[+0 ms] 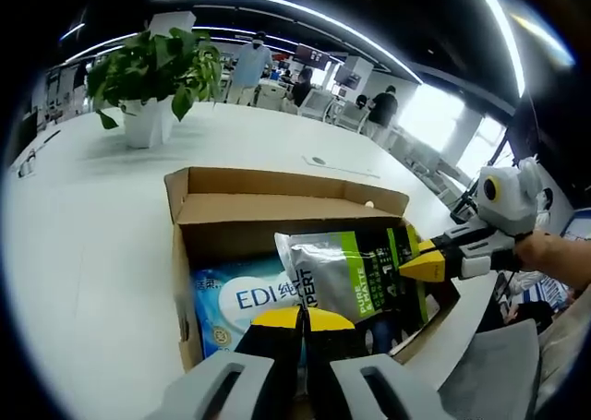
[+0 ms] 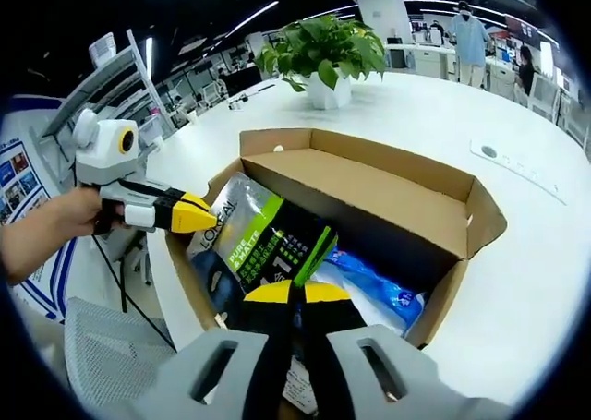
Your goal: Operate the shoe box by opening the lid, removing the specified soft item, and placing it in the target area until the item is outside and the box remains undamaged.
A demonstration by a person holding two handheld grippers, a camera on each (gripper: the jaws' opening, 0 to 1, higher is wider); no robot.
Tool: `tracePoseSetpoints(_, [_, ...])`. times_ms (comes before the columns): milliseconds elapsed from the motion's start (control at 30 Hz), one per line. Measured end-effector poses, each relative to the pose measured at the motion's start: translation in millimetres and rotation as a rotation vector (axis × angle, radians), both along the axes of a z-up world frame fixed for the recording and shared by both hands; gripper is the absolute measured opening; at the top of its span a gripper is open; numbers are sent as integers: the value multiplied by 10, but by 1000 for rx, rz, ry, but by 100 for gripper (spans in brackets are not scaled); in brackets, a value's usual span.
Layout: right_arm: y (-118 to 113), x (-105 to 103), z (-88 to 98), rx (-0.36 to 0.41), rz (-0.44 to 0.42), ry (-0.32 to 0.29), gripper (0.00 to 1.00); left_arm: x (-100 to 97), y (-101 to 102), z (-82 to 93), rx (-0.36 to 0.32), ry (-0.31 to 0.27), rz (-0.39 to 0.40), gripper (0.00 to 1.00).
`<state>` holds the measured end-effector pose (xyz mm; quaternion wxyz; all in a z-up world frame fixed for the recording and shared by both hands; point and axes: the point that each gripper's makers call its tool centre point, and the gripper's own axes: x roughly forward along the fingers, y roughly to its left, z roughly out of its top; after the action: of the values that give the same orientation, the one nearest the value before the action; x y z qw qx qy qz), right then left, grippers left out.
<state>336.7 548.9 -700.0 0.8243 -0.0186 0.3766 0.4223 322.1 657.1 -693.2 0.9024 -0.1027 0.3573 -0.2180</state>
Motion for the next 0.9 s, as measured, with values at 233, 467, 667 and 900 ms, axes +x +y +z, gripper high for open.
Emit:
tracePoseSetpoints(233, [-47,22,111,26,-31,-2,0,-7,-47,87,10,-16,-12,0])
tracePoseSetpoints(467, [-115,23,223,47,-54,-2,0,-15,-116,182,21,-32,-32,0])
tracePoseSetpoints(667, [-192,40,343,55,-63,-19,0,-10,-199,269,21,-46,-45,0])
tracePoseSetpoints(900, [-333,68,482,63,-84,-33,0,10,-319,369,16,-63,-64,0])
